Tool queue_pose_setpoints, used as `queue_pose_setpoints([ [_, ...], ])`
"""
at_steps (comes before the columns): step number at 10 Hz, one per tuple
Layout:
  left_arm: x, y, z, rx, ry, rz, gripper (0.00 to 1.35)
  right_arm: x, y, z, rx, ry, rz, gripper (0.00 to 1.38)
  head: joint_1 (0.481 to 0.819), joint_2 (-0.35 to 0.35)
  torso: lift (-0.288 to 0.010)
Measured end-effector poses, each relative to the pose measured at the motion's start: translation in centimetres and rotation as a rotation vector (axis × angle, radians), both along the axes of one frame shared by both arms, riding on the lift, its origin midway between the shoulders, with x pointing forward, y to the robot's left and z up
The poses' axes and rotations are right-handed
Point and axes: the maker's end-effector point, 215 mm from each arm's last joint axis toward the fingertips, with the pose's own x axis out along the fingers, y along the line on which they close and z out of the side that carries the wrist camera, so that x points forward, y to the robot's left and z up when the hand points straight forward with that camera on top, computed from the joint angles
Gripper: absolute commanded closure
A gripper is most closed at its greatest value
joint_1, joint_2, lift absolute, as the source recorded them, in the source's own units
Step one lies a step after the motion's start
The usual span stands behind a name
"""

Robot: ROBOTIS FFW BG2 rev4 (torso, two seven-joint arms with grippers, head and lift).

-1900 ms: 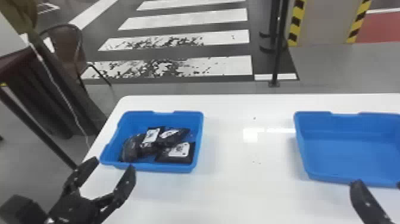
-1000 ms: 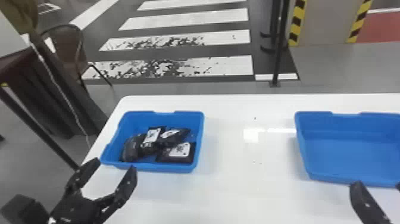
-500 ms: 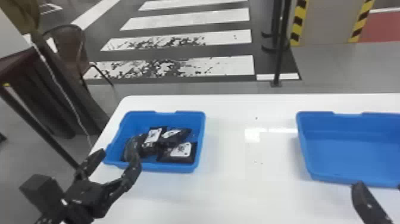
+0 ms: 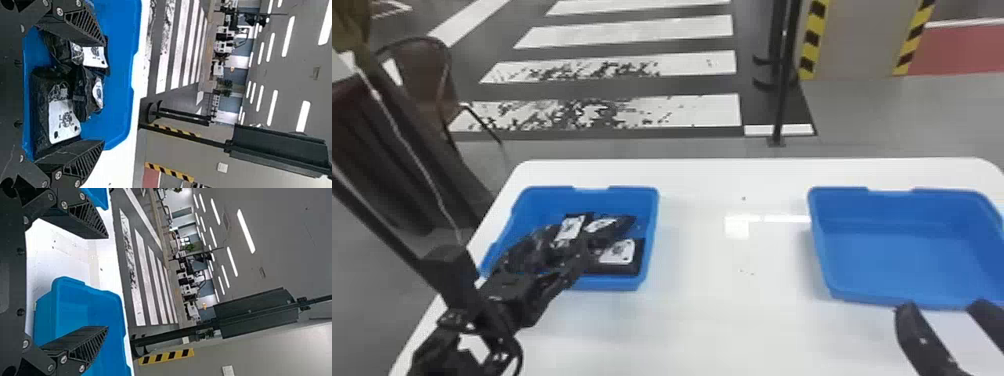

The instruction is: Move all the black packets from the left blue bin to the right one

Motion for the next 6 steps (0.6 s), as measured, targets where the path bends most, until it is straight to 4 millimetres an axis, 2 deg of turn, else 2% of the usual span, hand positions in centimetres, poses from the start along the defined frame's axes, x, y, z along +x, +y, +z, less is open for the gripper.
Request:
queue_pose_setpoints([
  [4,5.1,-0.8,-2.6,0.001,0.123,-0.024,0.17,0.1,0.1,0.0,0.004,0.000,0.001,0.21,0.695,0.116,-0.140],
  [6,6.6,-1.4,-4.1,0.004,0.218,-0.048,0.17,0.2,0.2,-0.1,0.007,-0.001,0.002,0.21,0.695,0.110,-0.140],
])
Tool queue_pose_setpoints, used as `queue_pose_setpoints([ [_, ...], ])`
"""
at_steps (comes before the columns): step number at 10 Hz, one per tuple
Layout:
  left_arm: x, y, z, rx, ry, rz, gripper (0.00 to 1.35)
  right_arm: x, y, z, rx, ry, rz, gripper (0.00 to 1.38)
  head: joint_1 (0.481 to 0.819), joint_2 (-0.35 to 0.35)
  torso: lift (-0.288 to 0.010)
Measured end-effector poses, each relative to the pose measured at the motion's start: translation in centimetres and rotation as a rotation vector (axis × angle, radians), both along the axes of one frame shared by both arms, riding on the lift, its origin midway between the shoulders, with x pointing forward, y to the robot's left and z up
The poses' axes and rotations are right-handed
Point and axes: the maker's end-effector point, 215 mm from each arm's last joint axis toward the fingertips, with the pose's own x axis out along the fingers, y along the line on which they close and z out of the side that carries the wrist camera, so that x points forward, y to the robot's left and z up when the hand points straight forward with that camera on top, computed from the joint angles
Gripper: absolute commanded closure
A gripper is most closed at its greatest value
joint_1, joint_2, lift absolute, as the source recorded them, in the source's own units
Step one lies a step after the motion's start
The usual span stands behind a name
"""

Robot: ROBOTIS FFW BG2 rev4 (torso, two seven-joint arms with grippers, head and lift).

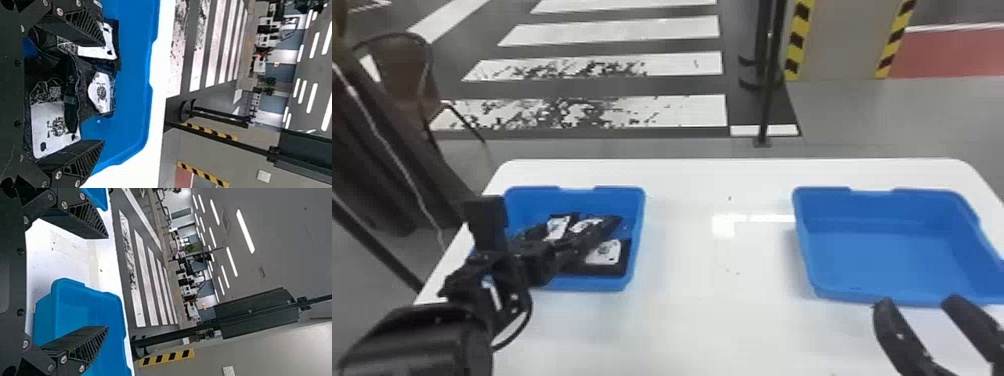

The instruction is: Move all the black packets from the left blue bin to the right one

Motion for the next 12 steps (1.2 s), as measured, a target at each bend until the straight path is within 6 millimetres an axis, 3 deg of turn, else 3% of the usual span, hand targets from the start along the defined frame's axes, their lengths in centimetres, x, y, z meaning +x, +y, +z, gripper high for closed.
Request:
queue_pose_setpoints([
  [2,0.6,-0.7,-1.6,-0.014,0.086,-0.024,0.17,0.1,0.1,-0.1,0.005,0.000,0.001,0.21,0.695,0.099,-0.140],
  [4,1.6,-1.0,-2.6,-0.016,0.128,-0.047,0.33,0.2,0.1,-0.2,0.007,0.000,0.004,0.21,0.695,0.094,-0.140],
  [6,2.1,-1.0,-3.1,-0.015,0.143,-0.063,0.96,0.2,0.3,-0.4,0.019,0.003,0.006,0.21,0.695,0.094,-0.140],
  [7,2.1,-1.0,-3.3,-0.014,0.145,-0.065,1.15,0.2,0.3,-0.6,0.027,0.006,0.006,0.21,0.695,0.095,-0.140],
  [10,1.6,0.0,-4.2,0.028,0.169,-0.060,1.22,0.2,0.3,-0.7,0.030,0.009,0.006,0.21,0.695,0.109,-0.140],
  [12,1.8,1.6,-2.8,0.095,0.123,-0.052,1.22,0.2,0.3,-0.6,0.031,0.007,0.008,0.21,0.695,0.127,-0.140],
])
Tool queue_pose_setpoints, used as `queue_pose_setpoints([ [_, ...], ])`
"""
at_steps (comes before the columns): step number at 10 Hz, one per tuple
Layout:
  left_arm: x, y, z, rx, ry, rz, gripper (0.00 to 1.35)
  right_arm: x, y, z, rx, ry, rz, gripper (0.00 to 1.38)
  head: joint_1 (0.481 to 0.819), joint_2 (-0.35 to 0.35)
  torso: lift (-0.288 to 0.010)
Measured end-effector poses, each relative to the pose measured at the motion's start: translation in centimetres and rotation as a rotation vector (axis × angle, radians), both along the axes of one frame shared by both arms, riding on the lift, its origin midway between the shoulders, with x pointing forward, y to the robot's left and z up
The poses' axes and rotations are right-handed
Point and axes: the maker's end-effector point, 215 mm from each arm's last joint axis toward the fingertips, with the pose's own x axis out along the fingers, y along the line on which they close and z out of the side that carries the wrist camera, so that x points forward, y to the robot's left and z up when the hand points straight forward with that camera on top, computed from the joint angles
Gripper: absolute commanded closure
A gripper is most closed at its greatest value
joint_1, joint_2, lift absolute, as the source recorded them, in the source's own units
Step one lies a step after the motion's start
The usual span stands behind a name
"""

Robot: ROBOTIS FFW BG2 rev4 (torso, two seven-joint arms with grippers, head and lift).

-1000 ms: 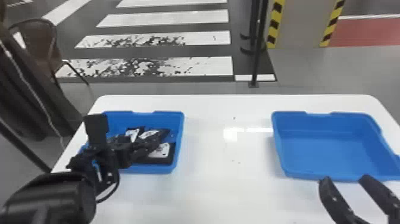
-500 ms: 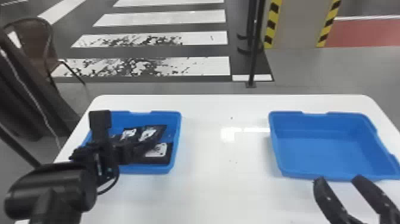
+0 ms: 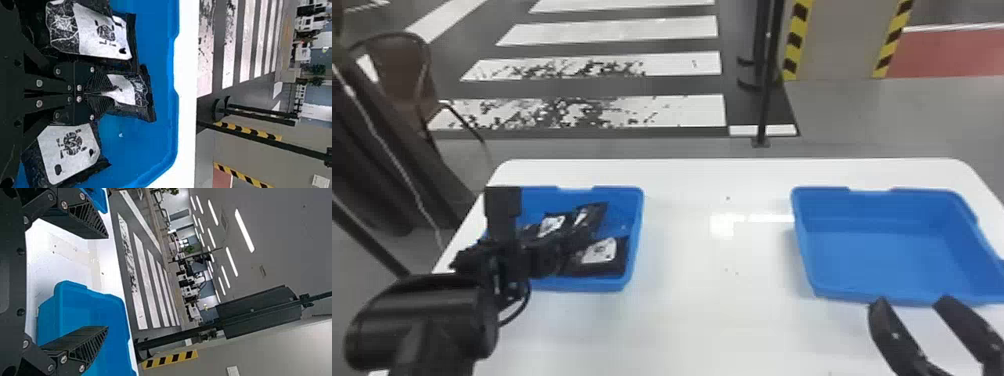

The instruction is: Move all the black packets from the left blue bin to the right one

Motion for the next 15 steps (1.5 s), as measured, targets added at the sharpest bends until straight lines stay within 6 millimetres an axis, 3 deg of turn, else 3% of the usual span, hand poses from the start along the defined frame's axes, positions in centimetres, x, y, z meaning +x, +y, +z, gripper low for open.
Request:
queue_pose_setpoints([
  [1,-0.3,0.5,2.2,0.042,-0.050,-0.001,1.22,0.0,0.0,0.1,0.000,-0.002,0.001,0.21,0.695,0.135,-0.140],
  [3,-1.7,-0.9,7.5,0.087,-0.169,-0.036,1.22,0.2,0.3,0.9,0.007,-0.019,0.012,0.22,0.695,0.128,-0.140],
  [5,-4.2,-5.6,11.9,0.075,-0.275,-0.124,1.22,1.1,2.4,2.8,0.033,-0.053,0.077,0.21,0.695,0.092,-0.140],
  [6,-5.6,-8.7,13.2,0.046,-0.308,-0.179,1.22,1.6,4.8,3.3,0.083,-0.045,0.147,0.21,0.695,0.083,-0.140],
  [8,-7.7,-14.5,14.9,-0.029,-0.356,-0.285,1.22,2.6,9.4,4.2,0.190,-0.033,0.286,0.21,0.695,0.070,-0.140],
  [10,-9.3,-19.1,15.4,-0.101,-0.366,-0.365,1.22,4.7,12.4,5.7,0.247,-0.050,0.384,0.21,0.695,0.046,-0.140],
  [13,-10.8,-23.8,15.8,-0.172,-0.363,-0.455,1.22,8.5,13.3,6.8,0.257,-0.086,0.414,0.21,0.695,-0.004,-0.140],
  [15,-11.3,-25.5,16.4,-0.198,-0.371,-0.489,1.22,9.8,14.1,7.1,0.254,-0.091,0.431,0.21,0.695,-0.015,-0.140],
])
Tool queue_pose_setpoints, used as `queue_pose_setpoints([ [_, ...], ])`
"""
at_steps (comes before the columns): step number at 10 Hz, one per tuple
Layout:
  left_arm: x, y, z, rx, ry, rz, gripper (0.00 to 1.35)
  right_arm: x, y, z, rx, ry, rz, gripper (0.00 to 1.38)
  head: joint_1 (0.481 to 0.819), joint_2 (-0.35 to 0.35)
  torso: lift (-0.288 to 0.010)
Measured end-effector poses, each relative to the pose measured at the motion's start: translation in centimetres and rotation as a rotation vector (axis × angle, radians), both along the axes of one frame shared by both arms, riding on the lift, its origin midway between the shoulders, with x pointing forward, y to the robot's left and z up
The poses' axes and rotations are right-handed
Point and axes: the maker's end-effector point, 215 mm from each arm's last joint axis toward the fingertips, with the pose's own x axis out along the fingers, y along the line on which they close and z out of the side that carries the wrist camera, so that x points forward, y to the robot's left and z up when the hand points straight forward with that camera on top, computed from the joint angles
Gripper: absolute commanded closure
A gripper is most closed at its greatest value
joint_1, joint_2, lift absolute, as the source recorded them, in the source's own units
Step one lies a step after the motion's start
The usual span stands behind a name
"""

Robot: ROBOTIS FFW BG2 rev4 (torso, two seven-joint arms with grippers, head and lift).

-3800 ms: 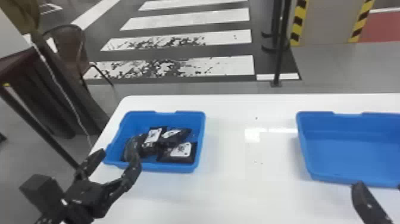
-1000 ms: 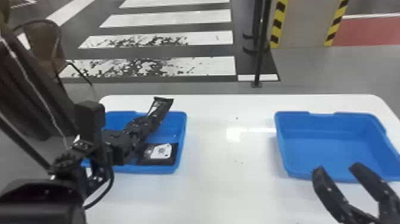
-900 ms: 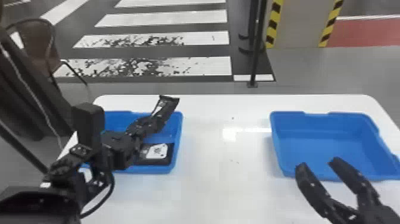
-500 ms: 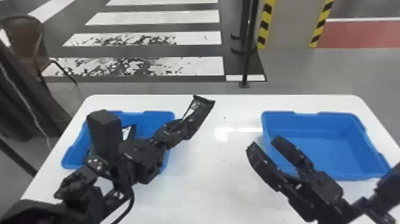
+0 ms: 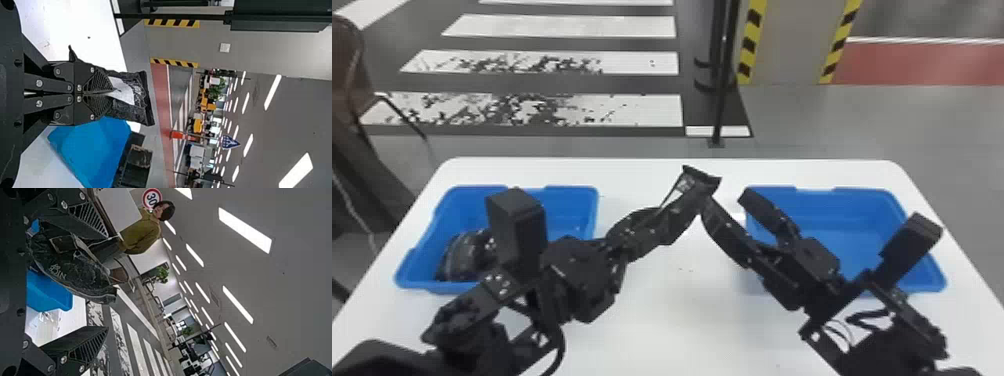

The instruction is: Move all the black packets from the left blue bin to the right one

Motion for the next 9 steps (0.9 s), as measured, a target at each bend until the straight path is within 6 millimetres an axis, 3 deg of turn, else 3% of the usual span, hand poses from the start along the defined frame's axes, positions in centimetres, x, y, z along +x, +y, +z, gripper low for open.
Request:
queue_pose_setpoints([
  [5,-0.6,-2.0,0.4,-0.020,0.008,-0.047,1.22,1.6,1.8,1.0,-0.002,-0.029,0.024,0.22,0.695,-0.020,-0.140],
  [6,-0.6,-2.1,0.3,-0.020,0.011,-0.051,1.22,1.5,2.4,1.2,0.001,-0.030,0.037,0.36,0.695,-0.014,-0.140],
  [7,-0.7,-2.1,0.3,-0.021,0.014,-0.052,1.22,1.4,3.0,1.0,0.001,-0.022,0.051,0.85,0.695,-0.005,-0.140],
  [8,-0.7,-2.1,0.2,-0.022,0.015,-0.053,1.22,1.4,3.4,0.7,-0.004,-0.015,0.058,1.19,0.695,-0.002,-0.140],
  [9,-0.7,-2.1,0.2,-0.023,0.015,-0.053,1.22,1.5,3.4,0.6,-0.007,-0.013,0.058,1.28,0.695,0.000,-0.140],
])
